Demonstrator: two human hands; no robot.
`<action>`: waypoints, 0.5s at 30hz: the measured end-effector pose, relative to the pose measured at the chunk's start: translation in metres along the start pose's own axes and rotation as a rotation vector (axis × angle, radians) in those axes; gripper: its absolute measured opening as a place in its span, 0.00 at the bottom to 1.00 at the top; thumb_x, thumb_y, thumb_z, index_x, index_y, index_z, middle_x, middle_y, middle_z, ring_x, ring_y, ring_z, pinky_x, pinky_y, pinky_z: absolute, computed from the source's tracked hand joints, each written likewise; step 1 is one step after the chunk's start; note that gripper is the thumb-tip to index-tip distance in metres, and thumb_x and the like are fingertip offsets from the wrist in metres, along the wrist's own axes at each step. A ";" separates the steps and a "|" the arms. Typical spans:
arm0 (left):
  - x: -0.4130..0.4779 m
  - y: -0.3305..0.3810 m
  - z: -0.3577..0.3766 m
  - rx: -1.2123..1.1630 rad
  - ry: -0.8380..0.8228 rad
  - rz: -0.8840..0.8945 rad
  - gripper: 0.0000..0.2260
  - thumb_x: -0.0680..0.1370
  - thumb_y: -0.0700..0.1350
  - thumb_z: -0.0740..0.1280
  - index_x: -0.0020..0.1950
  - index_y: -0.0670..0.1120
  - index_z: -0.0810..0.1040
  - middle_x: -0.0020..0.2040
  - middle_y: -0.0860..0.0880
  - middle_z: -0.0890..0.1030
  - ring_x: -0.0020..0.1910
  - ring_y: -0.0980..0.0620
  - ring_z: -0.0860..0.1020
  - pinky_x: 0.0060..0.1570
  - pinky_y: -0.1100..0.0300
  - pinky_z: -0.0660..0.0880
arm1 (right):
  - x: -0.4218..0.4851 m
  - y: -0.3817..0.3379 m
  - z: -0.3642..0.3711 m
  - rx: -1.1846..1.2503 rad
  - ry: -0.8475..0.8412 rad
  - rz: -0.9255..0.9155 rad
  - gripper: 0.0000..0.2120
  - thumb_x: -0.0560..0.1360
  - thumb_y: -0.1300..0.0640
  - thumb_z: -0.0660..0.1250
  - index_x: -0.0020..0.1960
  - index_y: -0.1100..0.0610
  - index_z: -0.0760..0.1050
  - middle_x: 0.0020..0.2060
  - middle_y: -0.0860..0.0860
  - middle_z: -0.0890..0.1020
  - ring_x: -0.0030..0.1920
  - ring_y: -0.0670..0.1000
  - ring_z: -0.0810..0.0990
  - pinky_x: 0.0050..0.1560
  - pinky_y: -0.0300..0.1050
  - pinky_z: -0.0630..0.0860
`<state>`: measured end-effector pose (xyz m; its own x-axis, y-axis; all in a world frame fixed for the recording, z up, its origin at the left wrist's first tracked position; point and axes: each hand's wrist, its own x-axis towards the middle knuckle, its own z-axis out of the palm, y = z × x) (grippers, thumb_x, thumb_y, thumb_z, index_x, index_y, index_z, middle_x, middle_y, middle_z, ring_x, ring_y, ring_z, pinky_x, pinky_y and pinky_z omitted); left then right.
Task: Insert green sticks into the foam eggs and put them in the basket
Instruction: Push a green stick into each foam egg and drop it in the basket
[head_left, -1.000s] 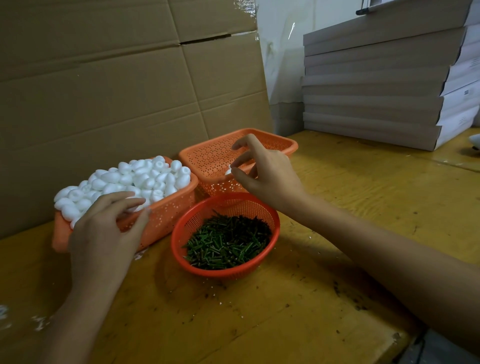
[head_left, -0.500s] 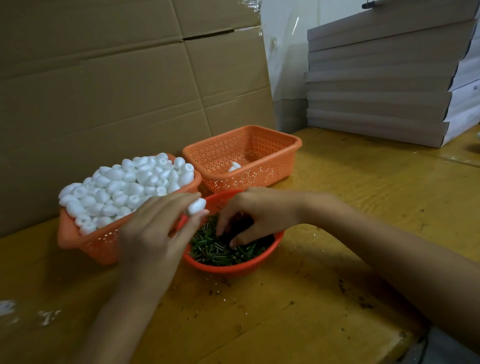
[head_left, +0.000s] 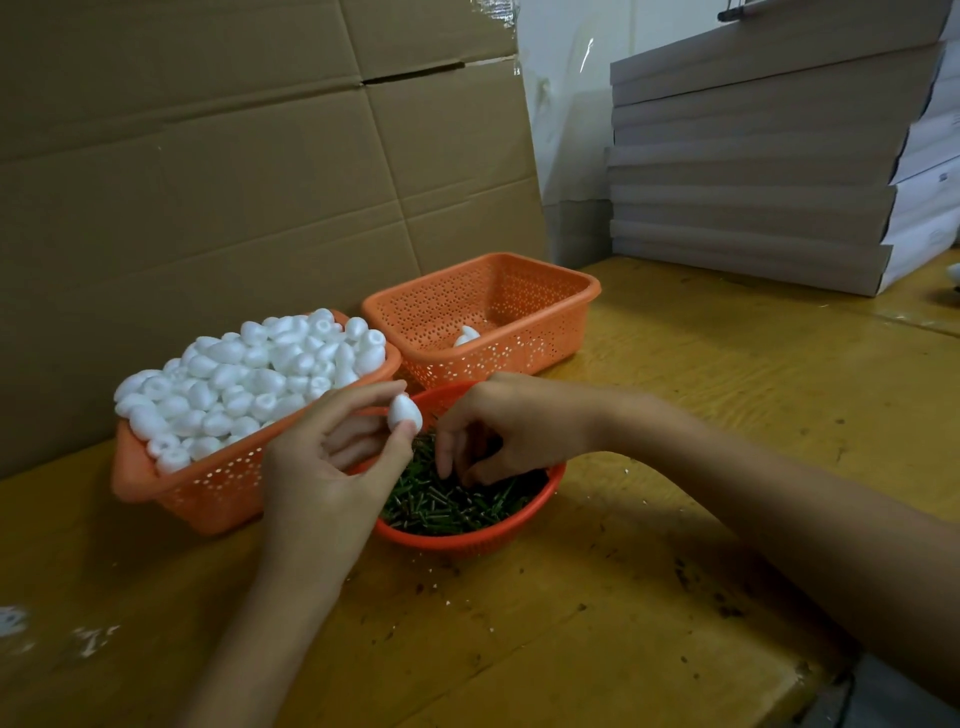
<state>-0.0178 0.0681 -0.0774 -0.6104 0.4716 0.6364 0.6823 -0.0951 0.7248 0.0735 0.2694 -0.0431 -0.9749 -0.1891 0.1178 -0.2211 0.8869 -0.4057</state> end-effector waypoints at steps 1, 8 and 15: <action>0.000 0.001 0.000 -0.019 -0.010 -0.015 0.14 0.77 0.37 0.78 0.57 0.54 0.86 0.54 0.53 0.88 0.52 0.55 0.87 0.50 0.66 0.82 | 0.000 0.001 0.001 -0.010 -0.001 0.000 0.12 0.77 0.61 0.75 0.59 0.53 0.84 0.54 0.46 0.86 0.53 0.43 0.84 0.55 0.39 0.77; 0.000 0.000 0.003 -0.061 -0.094 -0.048 0.15 0.78 0.32 0.74 0.56 0.51 0.87 0.54 0.52 0.88 0.51 0.50 0.88 0.51 0.61 0.83 | 0.001 0.004 0.000 0.081 -0.077 0.022 0.14 0.77 0.62 0.75 0.62 0.55 0.83 0.56 0.47 0.86 0.55 0.42 0.84 0.58 0.37 0.79; 0.001 0.000 0.001 -0.100 -0.088 -0.126 0.14 0.74 0.36 0.79 0.54 0.54 0.87 0.51 0.55 0.89 0.50 0.54 0.88 0.47 0.68 0.81 | 0.001 0.005 0.002 0.072 -0.086 0.009 0.15 0.78 0.63 0.72 0.63 0.53 0.81 0.58 0.49 0.85 0.58 0.47 0.83 0.58 0.42 0.77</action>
<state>-0.0180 0.0694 -0.0772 -0.6481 0.5600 0.5161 0.5564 -0.1145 0.8230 0.0712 0.2727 -0.0464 -0.9748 -0.2198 0.0371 -0.2112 0.8568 -0.4704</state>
